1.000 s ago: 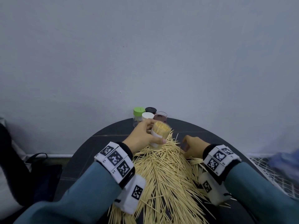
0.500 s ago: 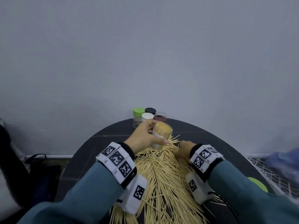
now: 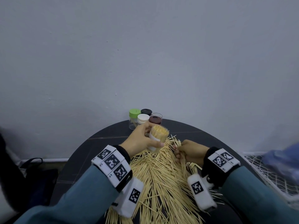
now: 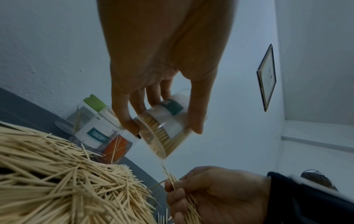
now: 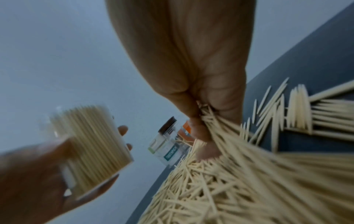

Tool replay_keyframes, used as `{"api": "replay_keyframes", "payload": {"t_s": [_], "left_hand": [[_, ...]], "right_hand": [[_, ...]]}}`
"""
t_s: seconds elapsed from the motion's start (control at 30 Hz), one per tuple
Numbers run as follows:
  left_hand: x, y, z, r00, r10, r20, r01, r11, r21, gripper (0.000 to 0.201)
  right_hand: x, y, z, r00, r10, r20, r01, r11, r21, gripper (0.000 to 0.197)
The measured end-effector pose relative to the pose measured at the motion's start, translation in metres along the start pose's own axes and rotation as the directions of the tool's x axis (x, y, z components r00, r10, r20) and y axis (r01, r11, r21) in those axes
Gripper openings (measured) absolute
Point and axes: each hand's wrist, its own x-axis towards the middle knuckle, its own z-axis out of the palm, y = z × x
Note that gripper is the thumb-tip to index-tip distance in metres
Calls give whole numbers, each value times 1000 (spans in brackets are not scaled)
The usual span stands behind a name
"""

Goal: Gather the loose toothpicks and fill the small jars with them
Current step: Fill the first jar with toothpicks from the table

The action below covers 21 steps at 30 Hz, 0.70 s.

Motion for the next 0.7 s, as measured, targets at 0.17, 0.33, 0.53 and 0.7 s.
{"api": "replay_keyframes", "payload": {"t_s": [0.17, 0.33, 0.53, 0.7], "left_hand": [[0, -2, 4, 1000, -4, 17, 3, 999, 46, 56], [0, -3, 6, 999, 4, 33, -7, 997, 81, 57], [-3, -6, 8, 999, 0, 42, -4, 996, 91, 61], [-2, -7, 11, 998, -9, 58, 1, 992, 129, 60]], "right_hand": [[-6, 11, -6, 997, -63, 46, 61, 997, 38, 25], [-12, 8, -4, 991, -126, 41, 124, 991, 46, 26], [-18, -2, 5, 976, -204, 71, 197, 976, 96, 26], [-20, -16, 7, 926, -374, -49, 373, 891, 259, 26]]}}
